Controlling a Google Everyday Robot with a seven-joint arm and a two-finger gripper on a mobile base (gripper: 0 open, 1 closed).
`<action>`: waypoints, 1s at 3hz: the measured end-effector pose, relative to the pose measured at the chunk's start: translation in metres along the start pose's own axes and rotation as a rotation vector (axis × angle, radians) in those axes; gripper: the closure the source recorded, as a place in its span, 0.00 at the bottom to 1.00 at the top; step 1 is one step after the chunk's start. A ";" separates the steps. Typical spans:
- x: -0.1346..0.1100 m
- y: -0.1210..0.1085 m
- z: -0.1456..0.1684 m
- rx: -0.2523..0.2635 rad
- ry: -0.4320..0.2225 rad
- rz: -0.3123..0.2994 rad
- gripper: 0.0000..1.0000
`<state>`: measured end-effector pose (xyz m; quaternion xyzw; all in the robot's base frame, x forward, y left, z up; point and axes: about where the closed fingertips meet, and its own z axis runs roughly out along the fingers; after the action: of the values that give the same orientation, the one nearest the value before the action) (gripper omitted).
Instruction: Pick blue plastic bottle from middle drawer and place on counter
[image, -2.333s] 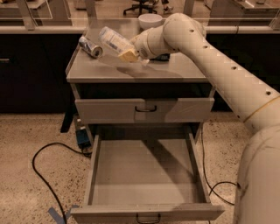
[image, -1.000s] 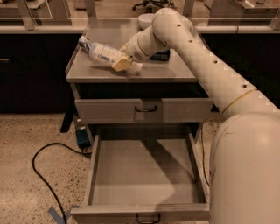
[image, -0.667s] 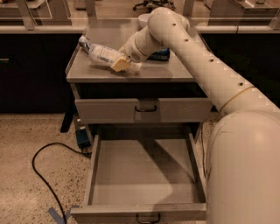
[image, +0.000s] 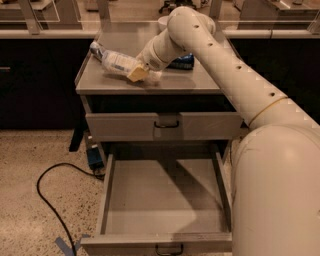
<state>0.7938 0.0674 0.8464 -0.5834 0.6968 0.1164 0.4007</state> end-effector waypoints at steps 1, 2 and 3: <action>0.000 0.000 0.000 0.000 0.000 0.000 0.80; 0.000 0.000 0.000 0.000 0.000 0.000 0.59; 0.000 0.000 0.000 0.000 0.000 0.000 0.36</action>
Offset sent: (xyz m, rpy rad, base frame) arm 0.0000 0.0000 0.0000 0.0000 0.0000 0.0000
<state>0.7938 0.0674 0.8463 -0.5834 0.6968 0.1164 0.4007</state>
